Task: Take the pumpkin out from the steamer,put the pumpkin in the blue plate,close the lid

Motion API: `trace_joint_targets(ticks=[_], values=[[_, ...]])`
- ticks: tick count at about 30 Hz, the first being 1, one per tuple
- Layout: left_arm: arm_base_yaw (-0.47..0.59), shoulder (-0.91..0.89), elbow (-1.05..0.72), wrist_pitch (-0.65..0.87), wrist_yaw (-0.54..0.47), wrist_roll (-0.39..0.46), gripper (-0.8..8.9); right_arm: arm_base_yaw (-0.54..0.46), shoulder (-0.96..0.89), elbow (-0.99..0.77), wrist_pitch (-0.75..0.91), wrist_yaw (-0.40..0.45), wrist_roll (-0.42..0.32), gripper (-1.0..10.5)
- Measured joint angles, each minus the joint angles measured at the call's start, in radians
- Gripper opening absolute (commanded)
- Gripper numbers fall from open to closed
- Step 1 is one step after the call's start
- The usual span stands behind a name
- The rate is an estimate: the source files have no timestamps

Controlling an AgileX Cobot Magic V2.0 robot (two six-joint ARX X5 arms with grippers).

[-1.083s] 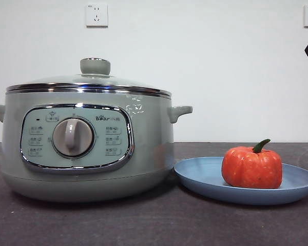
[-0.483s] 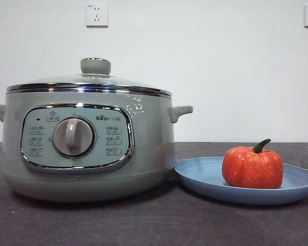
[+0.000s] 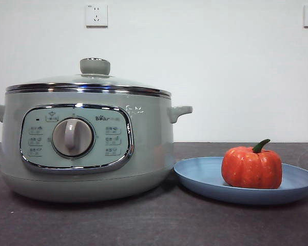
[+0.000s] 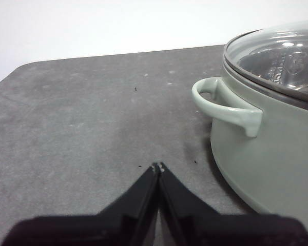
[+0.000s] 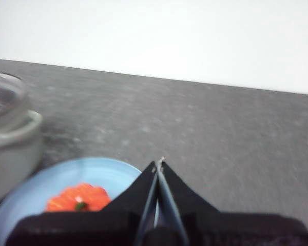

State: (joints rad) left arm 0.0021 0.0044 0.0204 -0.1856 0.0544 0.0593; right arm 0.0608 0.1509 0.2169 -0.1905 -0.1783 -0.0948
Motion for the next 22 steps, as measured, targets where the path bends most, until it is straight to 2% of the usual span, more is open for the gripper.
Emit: trace_joint_targets(ticks=[7,11,22], values=[[0.000,0.000,0.000,0.000,0.000,0.000,-0.03,-0.022,-0.073,-0.135,-0.002,-0.003,0.000,0.0],[0.000,0.000,0.000,0.000,0.000,0.000,-0.03,-0.022,-0.117,-0.191,0.051,-0.003,0.000,0.0],[0.000,0.000,0.000,0.000,0.000,0.000,-0.03,-0.021,-0.117,-0.200,0.033,-0.002,0.001,0.0]])
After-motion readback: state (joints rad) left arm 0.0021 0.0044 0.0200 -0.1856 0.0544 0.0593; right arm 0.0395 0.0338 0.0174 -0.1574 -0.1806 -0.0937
